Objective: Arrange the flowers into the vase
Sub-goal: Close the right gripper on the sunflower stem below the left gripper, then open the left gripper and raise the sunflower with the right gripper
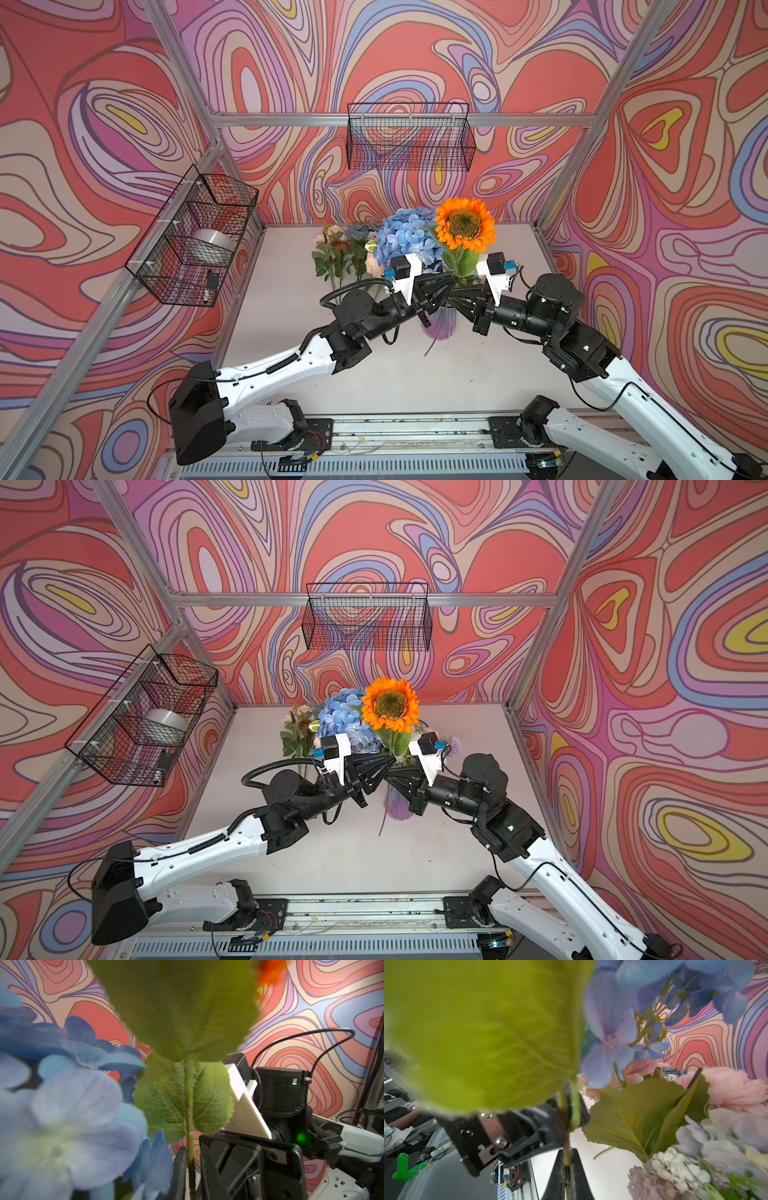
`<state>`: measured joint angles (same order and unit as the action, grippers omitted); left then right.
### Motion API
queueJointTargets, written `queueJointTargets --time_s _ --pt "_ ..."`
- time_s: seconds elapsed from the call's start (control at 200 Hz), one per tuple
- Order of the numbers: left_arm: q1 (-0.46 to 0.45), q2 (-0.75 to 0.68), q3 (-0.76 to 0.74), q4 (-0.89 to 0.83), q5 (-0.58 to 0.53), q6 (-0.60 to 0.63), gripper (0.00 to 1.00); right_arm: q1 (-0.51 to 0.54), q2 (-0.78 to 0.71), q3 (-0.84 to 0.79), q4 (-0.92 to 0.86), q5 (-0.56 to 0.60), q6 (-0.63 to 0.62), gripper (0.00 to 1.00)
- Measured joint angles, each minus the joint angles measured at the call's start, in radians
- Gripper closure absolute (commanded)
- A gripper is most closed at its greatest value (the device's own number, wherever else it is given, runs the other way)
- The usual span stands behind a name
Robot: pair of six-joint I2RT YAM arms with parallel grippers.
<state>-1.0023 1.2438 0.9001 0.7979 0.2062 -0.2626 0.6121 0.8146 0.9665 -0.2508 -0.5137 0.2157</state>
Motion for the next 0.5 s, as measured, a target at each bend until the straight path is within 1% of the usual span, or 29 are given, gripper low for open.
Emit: queueJointTargets --time_s 0.02,0.04,0.05,0.065,0.26,0.381,0.496 --pt "0.000 -0.001 0.000 0.000 0.000 -0.002 0.13 0.000 -0.006 -0.001 0.000 0.004 0.002 1.00" --pt "0.000 -0.004 0.000 -0.001 0.000 -0.003 0.05 -0.002 -0.012 -0.002 0.000 0.009 0.002 1.00" --pt "0.000 -0.005 0.000 -0.002 -0.001 -0.005 0.02 -0.002 -0.016 -0.003 0.000 0.012 0.002 1.00" --pt "0.000 -0.007 0.000 -0.002 0.000 -0.007 0.00 -0.002 -0.020 -0.004 0.000 0.014 0.002 1.00" --pt "0.000 -0.085 -0.024 -0.019 -0.029 -0.042 0.00 -0.002 -0.063 -0.017 0.015 0.079 -0.006 1.00" --pt "0.000 -0.144 -0.061 -0.042 -0.071 -0.055 0.00 -0.002 -0.048 -0.010 0.008 0.133 -0.035 1.00" --pt "0.000 -0.162 -0.082 -0.065 -0.113 -0.057 0.00 -0.002 -0.016 0.023 -0.008 0.190 -0.074 1.00"
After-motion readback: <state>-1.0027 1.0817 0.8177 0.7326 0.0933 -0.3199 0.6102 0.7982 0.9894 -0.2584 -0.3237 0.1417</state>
